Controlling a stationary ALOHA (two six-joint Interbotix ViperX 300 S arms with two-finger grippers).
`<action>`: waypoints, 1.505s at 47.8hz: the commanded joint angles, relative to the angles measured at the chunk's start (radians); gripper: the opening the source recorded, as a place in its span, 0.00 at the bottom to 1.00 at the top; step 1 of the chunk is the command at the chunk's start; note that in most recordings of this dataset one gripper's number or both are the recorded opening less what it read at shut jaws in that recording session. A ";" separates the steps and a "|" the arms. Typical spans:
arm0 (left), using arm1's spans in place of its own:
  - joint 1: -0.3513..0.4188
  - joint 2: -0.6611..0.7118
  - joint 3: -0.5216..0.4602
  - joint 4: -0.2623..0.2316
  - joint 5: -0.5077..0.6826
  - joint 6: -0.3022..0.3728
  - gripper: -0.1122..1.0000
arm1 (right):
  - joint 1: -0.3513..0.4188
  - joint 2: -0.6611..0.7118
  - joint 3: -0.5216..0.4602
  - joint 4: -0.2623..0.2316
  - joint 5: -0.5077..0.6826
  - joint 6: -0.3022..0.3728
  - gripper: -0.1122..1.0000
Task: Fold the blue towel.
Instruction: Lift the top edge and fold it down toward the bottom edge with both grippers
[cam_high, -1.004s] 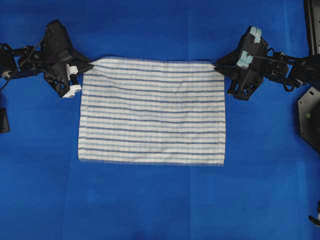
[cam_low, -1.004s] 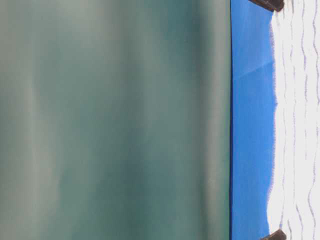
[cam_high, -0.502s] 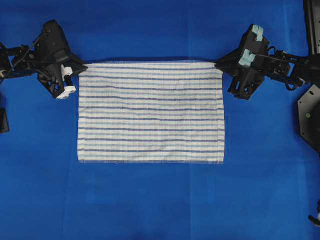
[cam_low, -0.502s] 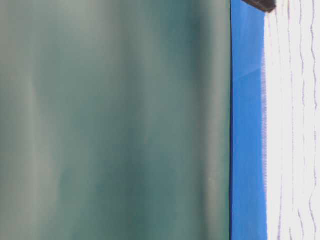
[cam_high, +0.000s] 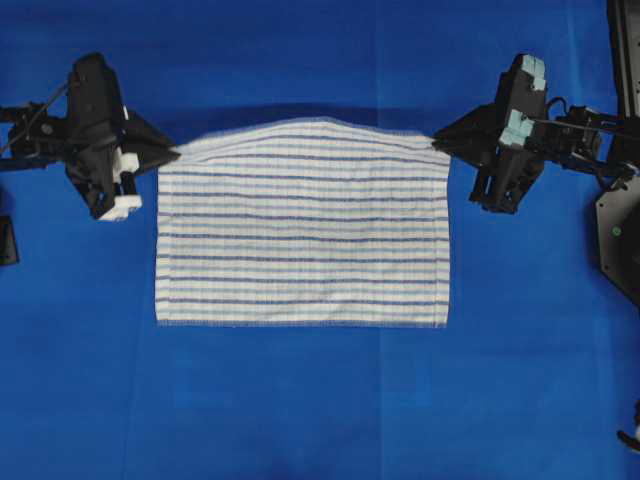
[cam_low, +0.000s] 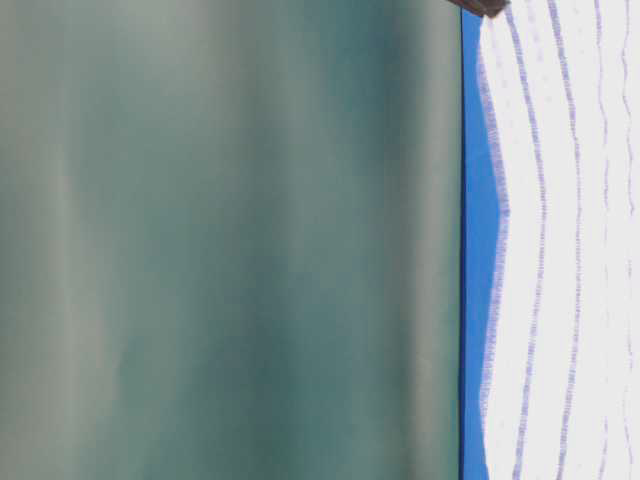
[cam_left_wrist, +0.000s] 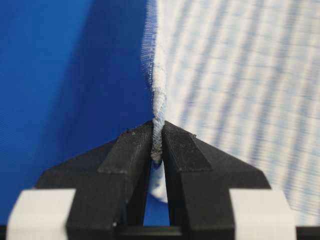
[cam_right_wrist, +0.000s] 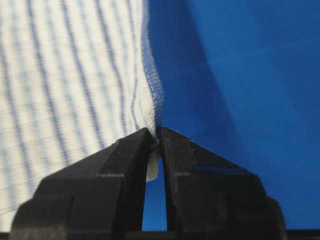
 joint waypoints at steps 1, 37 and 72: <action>-0.046 -0.041 -0.006 -0.002 0.012 -0.011 0.14 | 0.048 -0.051 -0.008 0.023 0.026 0.003 0.12; -0.333 -0.071 0.000 -0.005 0.031 -0.092 0.14 | 0.437 -0.071 -0.003 0.235 0.049 0.005 0.12; -0.440 0.149 -0.040 -0.012 -0.054 -0.135 0.16 | 0.635 0.255 -0.094 0.413 -0.049 0.005 0.31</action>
